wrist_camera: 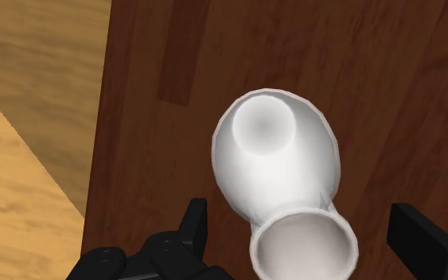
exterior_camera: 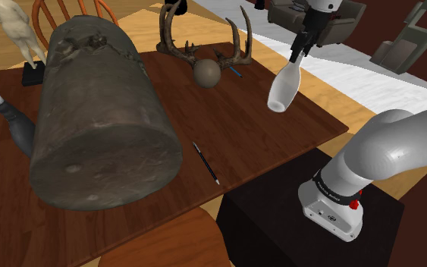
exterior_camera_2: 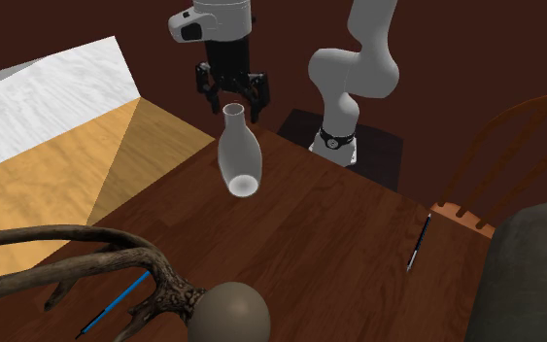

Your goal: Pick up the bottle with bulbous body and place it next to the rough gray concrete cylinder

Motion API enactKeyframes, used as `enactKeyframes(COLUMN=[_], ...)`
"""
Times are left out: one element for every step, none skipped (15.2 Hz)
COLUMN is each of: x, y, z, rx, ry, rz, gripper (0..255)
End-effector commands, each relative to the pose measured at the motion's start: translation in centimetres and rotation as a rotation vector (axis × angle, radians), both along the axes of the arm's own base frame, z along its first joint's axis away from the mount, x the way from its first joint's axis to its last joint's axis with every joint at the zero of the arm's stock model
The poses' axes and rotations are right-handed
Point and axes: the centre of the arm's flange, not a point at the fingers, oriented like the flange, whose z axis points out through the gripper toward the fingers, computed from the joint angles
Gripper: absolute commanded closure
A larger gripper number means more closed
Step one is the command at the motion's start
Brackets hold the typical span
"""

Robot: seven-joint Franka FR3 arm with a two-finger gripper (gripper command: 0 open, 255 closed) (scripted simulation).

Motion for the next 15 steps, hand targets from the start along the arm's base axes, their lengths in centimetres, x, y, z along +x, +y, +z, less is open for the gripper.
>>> enactKeyframes(x=[0.01,0.02,0.01,0.02,0.02,0.02,0.02,0.02,0.02,0.02,0.02,0.02,0.02,0.02,0.02], y=[-0.03,-0.03,-0.02,-0.03,-0.03,-0.03,-0.03,-0.03,-0.03,-0.03,-0.03,-0.03,-0.03,-0.03,-0.03], z=[-1.14,-1.45,-1.45,-1.45,-1.45,-1.45,-1.45,-1.45,-1.45,-1.44,-1.44,-1.44,-1.44,-1.44,-1.44], rx=[0.0,0.0,0.0,0.0,0.0,0.0,0.0,0.0,0.0,0.0,0.0,0.0,0.0,0.0,0.0], ry=[0.0,0.0,0.0,0.0,0.0,0.0,0.0,0.0,0.0,0.0,0.0,0.0,0.0,0.0,0.0], rz=[0.0,0.0,0.0,0.0,0.0,0.0,0.0,0.0,0.0,0.0,0.0,0.0,0.0,0.0,0.0], gripper=[0,0,0,0,0,0,0,0,0,0,255,255,255,255,255])
